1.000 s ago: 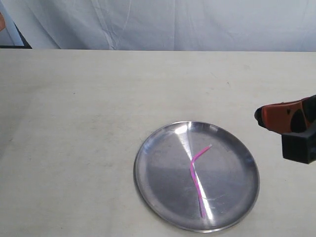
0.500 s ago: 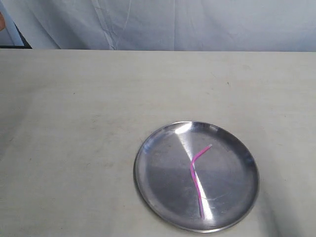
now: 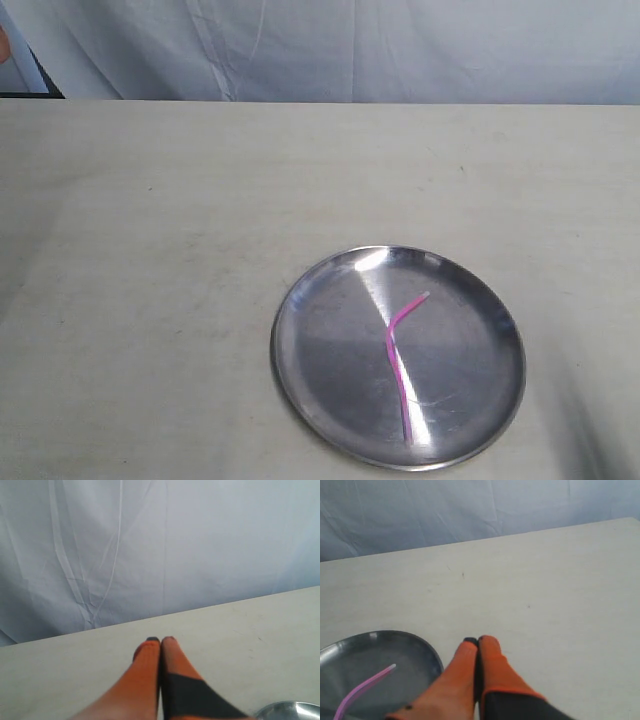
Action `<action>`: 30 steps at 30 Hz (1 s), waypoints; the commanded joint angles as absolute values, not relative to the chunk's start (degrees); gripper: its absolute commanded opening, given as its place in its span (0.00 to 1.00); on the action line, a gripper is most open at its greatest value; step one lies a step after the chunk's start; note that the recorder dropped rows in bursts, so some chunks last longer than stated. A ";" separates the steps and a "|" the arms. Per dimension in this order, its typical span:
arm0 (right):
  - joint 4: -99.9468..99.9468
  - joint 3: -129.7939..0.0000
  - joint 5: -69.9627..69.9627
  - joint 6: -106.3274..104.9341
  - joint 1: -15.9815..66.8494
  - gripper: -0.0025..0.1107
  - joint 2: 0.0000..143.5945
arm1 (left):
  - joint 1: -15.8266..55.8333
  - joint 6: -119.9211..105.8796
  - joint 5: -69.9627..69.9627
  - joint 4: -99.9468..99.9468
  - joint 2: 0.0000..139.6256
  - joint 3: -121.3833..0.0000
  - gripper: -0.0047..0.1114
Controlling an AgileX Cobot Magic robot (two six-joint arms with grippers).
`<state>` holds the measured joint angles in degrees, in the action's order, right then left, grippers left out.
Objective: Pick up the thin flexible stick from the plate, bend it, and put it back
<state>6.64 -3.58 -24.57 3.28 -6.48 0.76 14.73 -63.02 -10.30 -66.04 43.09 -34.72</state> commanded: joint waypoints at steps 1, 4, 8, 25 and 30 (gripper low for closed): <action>6.31 -0.83 -23.85 3.01 -6.80 0.02 0.00 | 14.45 -63.09 -10.21 -65.69 42.70 -34.96 0.04; 6.17 0.00 -23.47 3.01 -6.80 0.02 0.00 | 14.45 -63.09 -10.21 -65.69 42.70 -34.96 0.04; 6.07 0.00 -23.48 3.01 -6.80 0.02 0.00 | 14.45 -63.09 -10.21 -65.69 42.70 -34.96 0.04; 9.10 0.00 -23.36 3.01 -6.80 0.02 0.00 | 14.45 -63.09 -10.21 -65.69 42.70 -34.96 0.04; 9.10 0.00 -23.36 3.01 -6.80 0.02 0.00 | 14.45 -63.09 -10.21 -65.69 42.70 -34.96 0.04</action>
